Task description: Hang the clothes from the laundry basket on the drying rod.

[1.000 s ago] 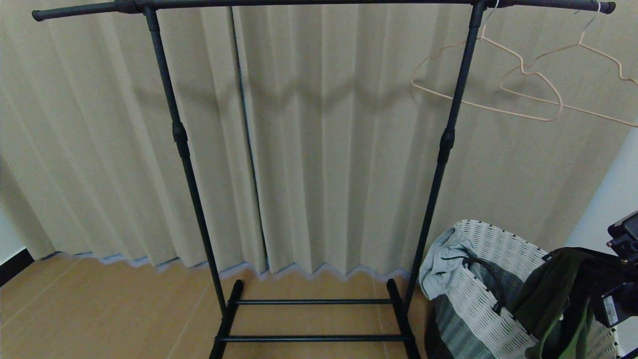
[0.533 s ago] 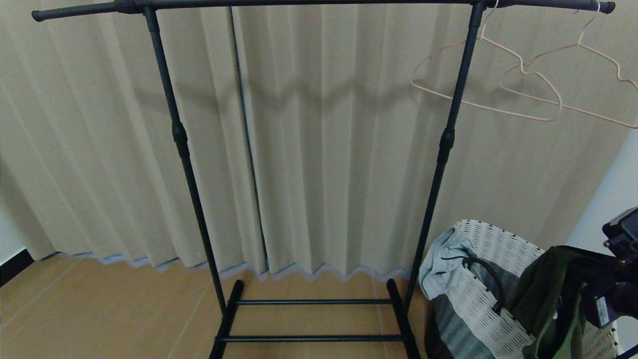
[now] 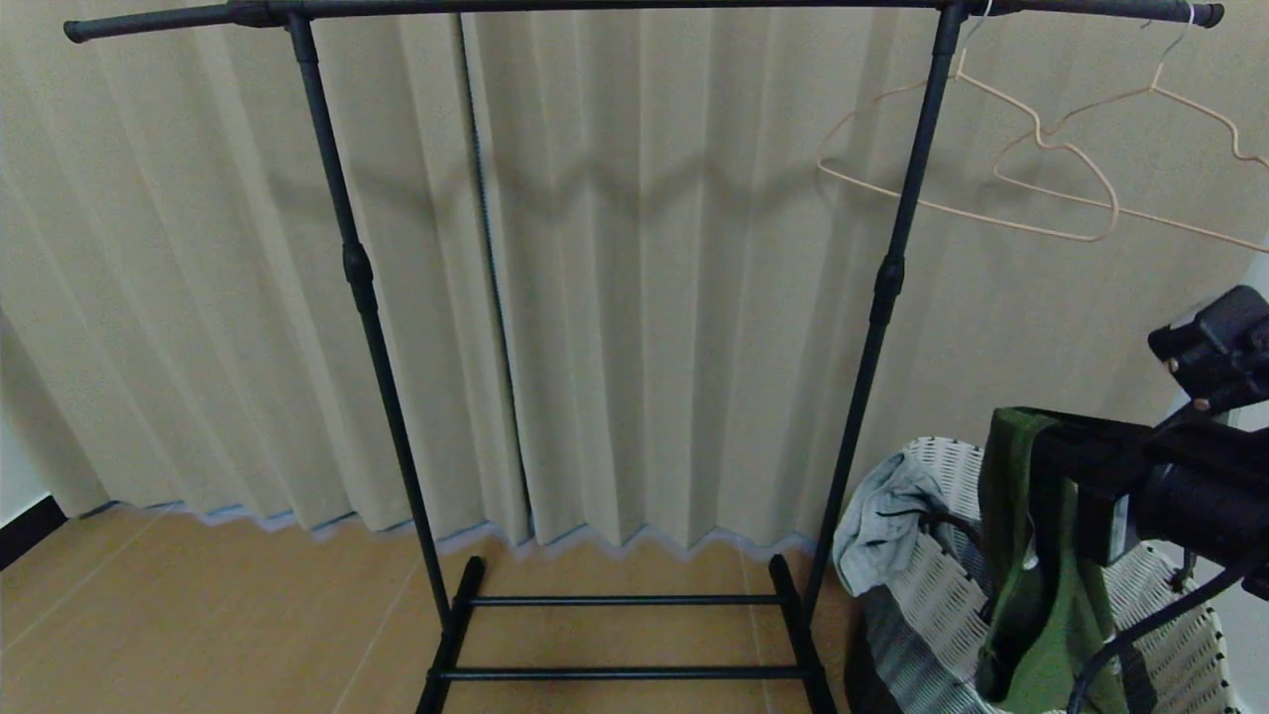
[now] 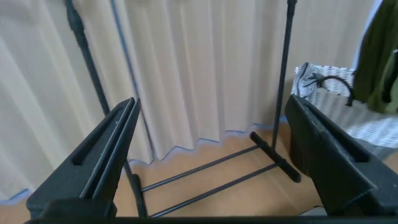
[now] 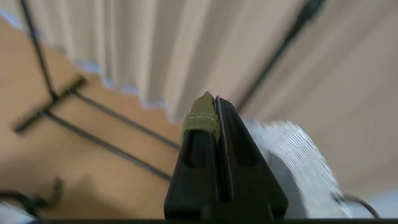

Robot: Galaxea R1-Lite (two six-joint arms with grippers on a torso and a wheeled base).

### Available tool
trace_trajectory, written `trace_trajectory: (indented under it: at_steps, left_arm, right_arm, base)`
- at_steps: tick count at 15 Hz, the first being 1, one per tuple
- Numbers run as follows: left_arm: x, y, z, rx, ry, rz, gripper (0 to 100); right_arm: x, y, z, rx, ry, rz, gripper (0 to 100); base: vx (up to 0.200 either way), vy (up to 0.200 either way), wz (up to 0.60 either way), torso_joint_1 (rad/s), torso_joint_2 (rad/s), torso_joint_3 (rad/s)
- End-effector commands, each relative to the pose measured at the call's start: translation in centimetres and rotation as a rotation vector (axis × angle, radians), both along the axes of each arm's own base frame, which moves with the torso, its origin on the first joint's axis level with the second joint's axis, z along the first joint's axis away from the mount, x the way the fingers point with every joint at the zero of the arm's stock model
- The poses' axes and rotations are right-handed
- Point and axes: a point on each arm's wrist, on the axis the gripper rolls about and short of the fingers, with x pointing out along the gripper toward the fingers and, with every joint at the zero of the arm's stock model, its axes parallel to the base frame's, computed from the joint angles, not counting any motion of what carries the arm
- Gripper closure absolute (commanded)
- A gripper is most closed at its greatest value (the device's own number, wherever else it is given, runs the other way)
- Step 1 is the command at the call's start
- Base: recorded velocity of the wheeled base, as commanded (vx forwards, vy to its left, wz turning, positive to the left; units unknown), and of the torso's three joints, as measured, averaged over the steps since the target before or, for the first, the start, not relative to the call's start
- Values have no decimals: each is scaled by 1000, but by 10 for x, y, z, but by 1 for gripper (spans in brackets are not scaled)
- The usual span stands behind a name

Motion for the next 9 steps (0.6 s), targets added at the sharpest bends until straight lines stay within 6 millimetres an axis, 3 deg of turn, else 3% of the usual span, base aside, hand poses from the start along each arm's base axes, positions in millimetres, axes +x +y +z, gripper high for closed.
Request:
trace_trajectory:
  at_steps: [1,2,4,9]
  left_arm:
    - [62,-4,47,9,98,-55,0]
    - [91,-10,59,13,103,-103,0]
    - [121,-28,63,25,152,-210,0]
    - [136,-102,39,121,294,-434,0]
  right_arm:
    - [9,12,8,31,-2,30,100]
    - [12,17,16,79,-10,54,100]
    - [14,19,22,100,-21,91,100]
    - [16,28,42,130,-80,130,100]
  base:
    - [0,0,0,0,0,0]
    - [0,0,0,0,0,0]
    - [0,0,0,0,0,0]
    - [0,0,0,0,0,0]
